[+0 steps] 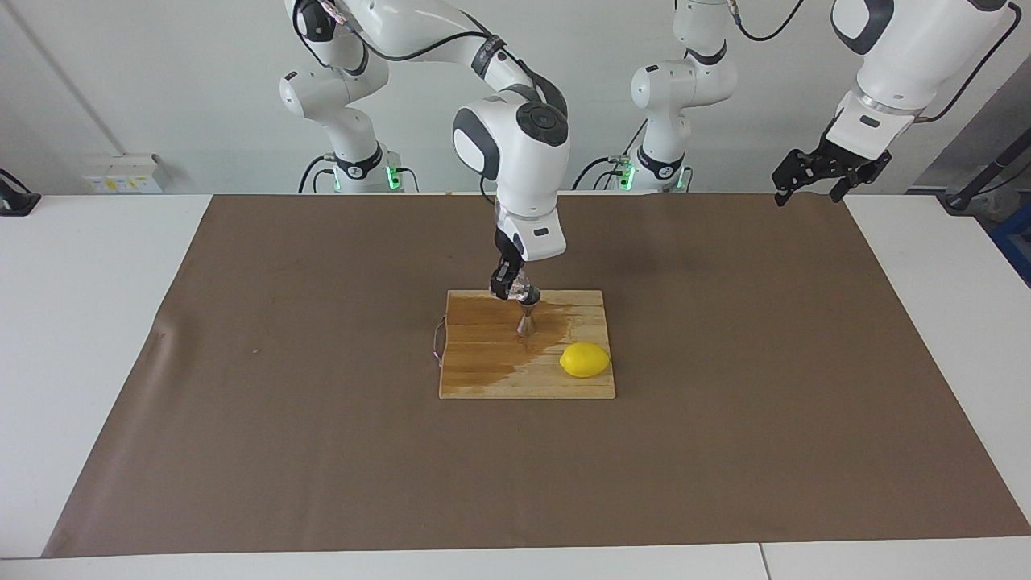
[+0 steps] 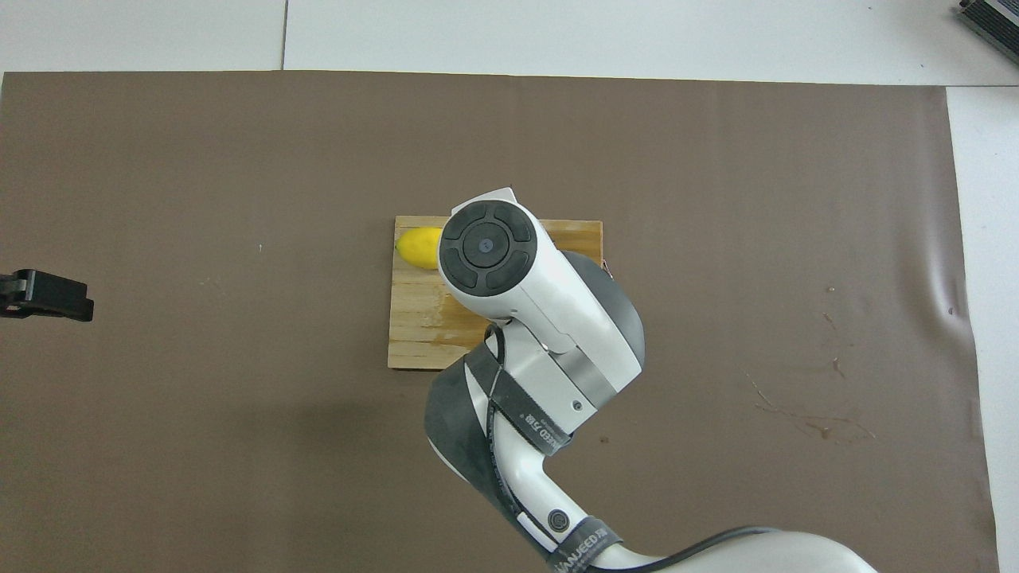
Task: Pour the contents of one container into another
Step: 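Hold the clear glass tipped over the metal cup to pour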
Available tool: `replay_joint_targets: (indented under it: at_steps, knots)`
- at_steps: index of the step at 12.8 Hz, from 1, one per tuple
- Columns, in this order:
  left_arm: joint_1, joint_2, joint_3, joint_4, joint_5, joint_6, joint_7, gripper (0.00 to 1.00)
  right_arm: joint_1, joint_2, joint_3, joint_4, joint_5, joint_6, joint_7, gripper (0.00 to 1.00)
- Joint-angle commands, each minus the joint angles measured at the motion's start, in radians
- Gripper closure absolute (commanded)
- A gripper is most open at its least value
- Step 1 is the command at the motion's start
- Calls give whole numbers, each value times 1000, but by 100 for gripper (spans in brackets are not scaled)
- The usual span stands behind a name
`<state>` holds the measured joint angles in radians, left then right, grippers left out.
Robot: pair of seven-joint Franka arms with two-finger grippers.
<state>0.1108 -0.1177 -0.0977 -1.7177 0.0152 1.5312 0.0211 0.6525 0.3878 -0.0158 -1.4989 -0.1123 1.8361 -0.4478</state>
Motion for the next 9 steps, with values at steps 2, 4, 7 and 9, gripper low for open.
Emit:
replay_joint_targets:
  at_steps: [2, 4, 7, 9]
  knots:
    - [9, -20, -5, -20, 9, -5, -1, 0, 13, 23, -10, 32, -29, -23, 23, 100]
    - [9, -20, -5, -20, 9, -3, -1, 0, 10, 22, -10, 32, -21, -11, 33, 100]
    - [9, -20, -5, -20, 9, -3, -1, 0, -5, 6, -9, 38, -4, 2, 21, 100]
    - [9, -20, -5, -20, 9, -5, -1, 0, -22, -12, -7, 43, 3, 3, 17, 100]
